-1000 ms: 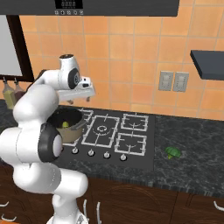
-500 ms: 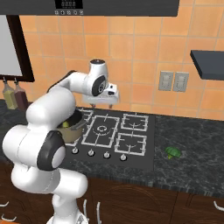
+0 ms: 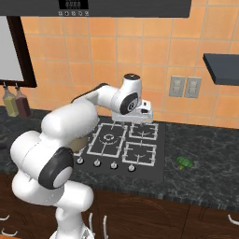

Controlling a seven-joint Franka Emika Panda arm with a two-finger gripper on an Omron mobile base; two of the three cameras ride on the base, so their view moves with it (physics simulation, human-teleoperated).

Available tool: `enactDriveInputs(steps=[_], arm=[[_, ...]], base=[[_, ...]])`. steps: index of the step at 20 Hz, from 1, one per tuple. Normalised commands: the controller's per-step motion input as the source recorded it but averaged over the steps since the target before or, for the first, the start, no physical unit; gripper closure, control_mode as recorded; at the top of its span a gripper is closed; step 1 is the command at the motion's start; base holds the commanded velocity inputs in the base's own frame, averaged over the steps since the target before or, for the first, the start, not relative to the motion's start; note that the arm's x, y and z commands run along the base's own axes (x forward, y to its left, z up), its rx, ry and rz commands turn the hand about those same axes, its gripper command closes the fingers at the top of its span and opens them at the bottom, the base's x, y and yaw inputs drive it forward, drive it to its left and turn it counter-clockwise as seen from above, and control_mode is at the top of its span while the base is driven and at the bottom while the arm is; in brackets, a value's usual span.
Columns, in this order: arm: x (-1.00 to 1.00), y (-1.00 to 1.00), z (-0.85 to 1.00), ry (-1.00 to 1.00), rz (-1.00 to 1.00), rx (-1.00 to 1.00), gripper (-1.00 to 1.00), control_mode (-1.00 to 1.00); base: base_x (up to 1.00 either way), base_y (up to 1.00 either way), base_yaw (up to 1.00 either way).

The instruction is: Put the cucumber and broccoli in the pot. Retrieve the spatula and lightly stir the vegetables in the pot.

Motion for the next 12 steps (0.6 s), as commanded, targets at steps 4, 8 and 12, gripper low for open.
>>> enactDriveInputs(steps=[4, 8, 12], arm=[[-0.51, -1.0, -0.27, 0.0, 0.0, -0.06, -1.0, -1.0], [-0.41, -1.0, -0.24, 0.0, 0.0, -0.09, -1.0, -1.0], [-0.07, -1.0, -0.22, 0.0, 0.01, -0.12, -1.0, -1.0]], base=[[0.0, 0.0, 0.0], [0.0, 0.0, 0.0], [0.0, 0.0, 0.0]])
